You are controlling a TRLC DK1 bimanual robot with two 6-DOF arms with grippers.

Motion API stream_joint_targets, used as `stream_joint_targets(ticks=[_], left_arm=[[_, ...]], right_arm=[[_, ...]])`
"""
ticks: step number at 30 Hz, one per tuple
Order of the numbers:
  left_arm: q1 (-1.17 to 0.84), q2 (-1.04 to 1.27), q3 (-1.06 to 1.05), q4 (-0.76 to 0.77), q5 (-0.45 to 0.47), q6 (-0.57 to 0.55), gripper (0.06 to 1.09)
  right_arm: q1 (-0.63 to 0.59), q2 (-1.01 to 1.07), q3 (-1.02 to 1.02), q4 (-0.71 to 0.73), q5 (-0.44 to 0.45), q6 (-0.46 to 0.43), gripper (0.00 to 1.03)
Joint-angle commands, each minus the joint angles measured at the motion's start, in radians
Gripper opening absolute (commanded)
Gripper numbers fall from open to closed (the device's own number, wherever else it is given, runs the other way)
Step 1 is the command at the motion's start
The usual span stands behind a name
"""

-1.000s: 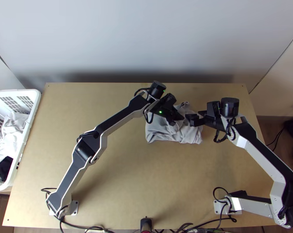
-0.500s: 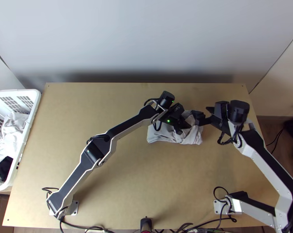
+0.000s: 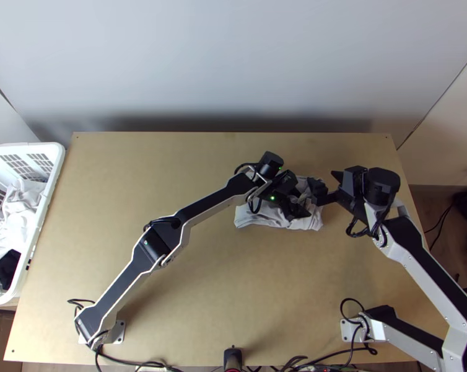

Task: Fold the t-shirt

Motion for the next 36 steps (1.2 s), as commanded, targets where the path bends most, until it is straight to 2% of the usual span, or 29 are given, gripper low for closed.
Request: stream_joint_targets(ticks=[1, 7, 11, 16, 20, 23, 26, 32, 36], left_arm=[[0.015, -0.065, 0.000, -0.008, -0.003, -0.003, 1.04], [0.079, -0.188, -0.024, -0.020, -0.003, -0.046, 1.04], [0.125, -0.249, -0.046, -0.048, -0.027, -0.033, 1.04], [0.186, -0.278, -0.052, -0.255, -0.162, 0.125, 1.04], [0.236, -0.301, -0.075, -0.367, -0.176, 0.159, 1.04], [0.256, -0.346, -0.119, -0.378, -0.181, 0.161, 1.04], [0.269, -0.381, -0.132, -0.373, -0.243, 0.179, 1.04], [0.338, -0.427, -0.127, -0.384, -0.503, 0.276, 1.04], [0.403, -0.447, -0.125, -0.451, -0.543, 0.280, 1.04]], right_arm=[[0.043, -0.023, -0.028, 0.021, 0.027, -0.021, 0.98], [0.043, -0.012, -0.033, 0.027, 0.027, -0.013, 0.98], [0.053, 0.037, -0.024, 0.027, 0.018, 0.022, 0.98], [0.059, 0.170, 0.054, -0.017, -0.145, 0.119, 0.98], [0.073, 0.285, 0.142, -0.071, -0.300, 0.195, 0.98], [0.138, 0.321, 0.182, -0.085, -0.320, 0.200, 0.98], [0.188, 0.342, 0.231, -0.105, -0.334, 0.203, 0.98], [0.234, 0.361, 0.284, -0.147, -0.370, 0.223, 0.98], [0.239, 0.425, 0.306, -0.183, -0.466, 0.313, 0.98]])
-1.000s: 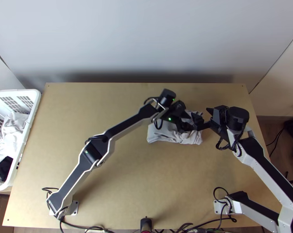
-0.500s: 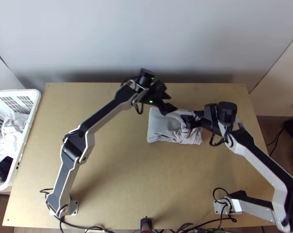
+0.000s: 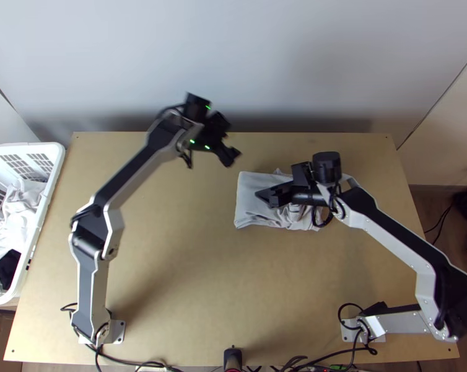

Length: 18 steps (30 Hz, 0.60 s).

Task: Fold the t-shirt

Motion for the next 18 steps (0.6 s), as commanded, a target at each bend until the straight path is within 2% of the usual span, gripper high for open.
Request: stream_joint_targets(ticks=[1, 6, 11, 18], left_arm=[[0.098, -0.042, -0.005, -0.087, -0.126, 0.037, 1.04], [0.136, -0.043, -0.005, -0.122, -0.127, 0.031, 1.04], [0.141, -0.045, 0.019, -0.121, -0.133, 0.033, 1.04], [0.150, -0.040, 0.025, -0.121, -0.133, 0.036, 1.04]], right_arm=[[0.032, 0.094, 0.053, -0.053, -0.128, 0.110, 0.98], [0.024, 0.173, 0.037, -0.078, -0.174, 0.140, 0.98], [-0.078, 0.210, 0.003, -0.085, -0.173, 0.134, 0.98], [-0.215, 0.134, -0.011, -0.159, -0.102, 0.085, 0.98]])
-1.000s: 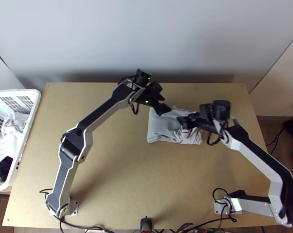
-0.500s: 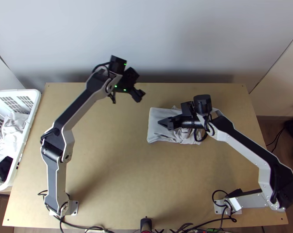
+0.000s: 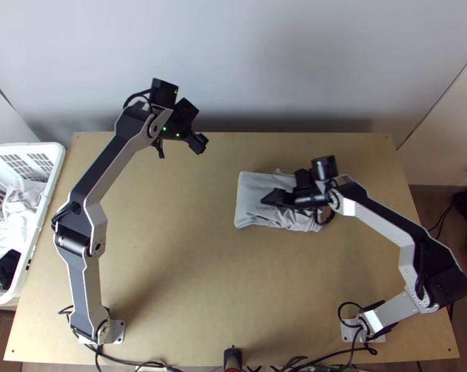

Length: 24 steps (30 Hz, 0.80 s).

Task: Fold the t-shirt

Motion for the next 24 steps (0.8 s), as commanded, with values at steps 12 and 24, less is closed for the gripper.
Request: stream_joint_targets(ticks=[12, 24], left_arm=[[0.009, 0.041, 0.066, 0.001, -0.019, 0.012, 1.04], [0.026, 0.029, 0.066, -0.003, -0.023, 0.012, 1.04]], right_arm=[[-0.214, -0.087, 0.022, -0.409, 0.103, -0.039, 0.98], [-0.134, -0.187, 0.241, -0.433, 0.103, -0.304, 0.98]])
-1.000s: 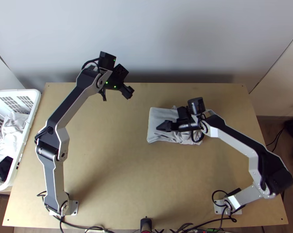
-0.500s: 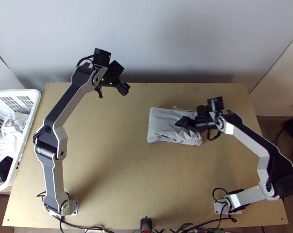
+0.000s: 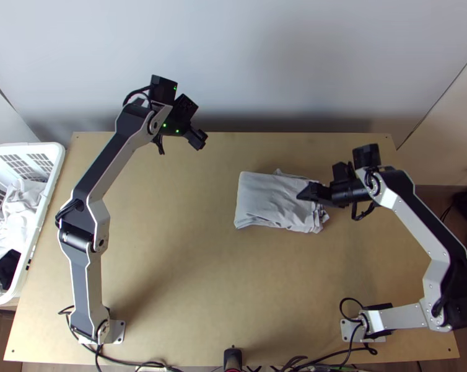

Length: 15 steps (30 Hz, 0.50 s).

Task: Fold the t-shirt

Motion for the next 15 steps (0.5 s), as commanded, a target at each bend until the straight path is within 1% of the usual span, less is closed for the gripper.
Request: stream_joint_targets(ticks=[1, 3, 7, 9, 14, 15], left_arm=[[0.015, -0.017, 0.003, -0.006, -0.002, -0.001, 1.04], [0.028, -0.031, 0.003, -0.009, -0.008, -0.007, 1.04], [0.055, -0.066, 0.003, -0.041, -0.008, -0.041, 1.04], [0.066, -0.089, -0.008, -0.069, -0.008, -0.064, 1.04], [0.089, -0.142, -0.062, -0.112, -0.008, -0.087, 1.04], [0.092, -0.149, -0.068, -0.112, -0.008, -0.092, 1.04]], right_arm=[[0.098, -0.042, 0.123, 0.071, 0.002, -0.098, 0.98], [0.152, -0.013, 0.135, 0.126, 0.003, -0.086, 0.98], [0.240, 0.093, 0.152, 0.129, -0.001, -0.040, 0.98], [0.270, 0.138, 0.145, 0.135, -0.006, -0.040, 0.98], [0.263, 0.249, 0.126, 0.167, -0.076, 0.009, 0.98], [0.258, 0.276, 0.125, 0.167, -0.080, 0.015, 0.98]])
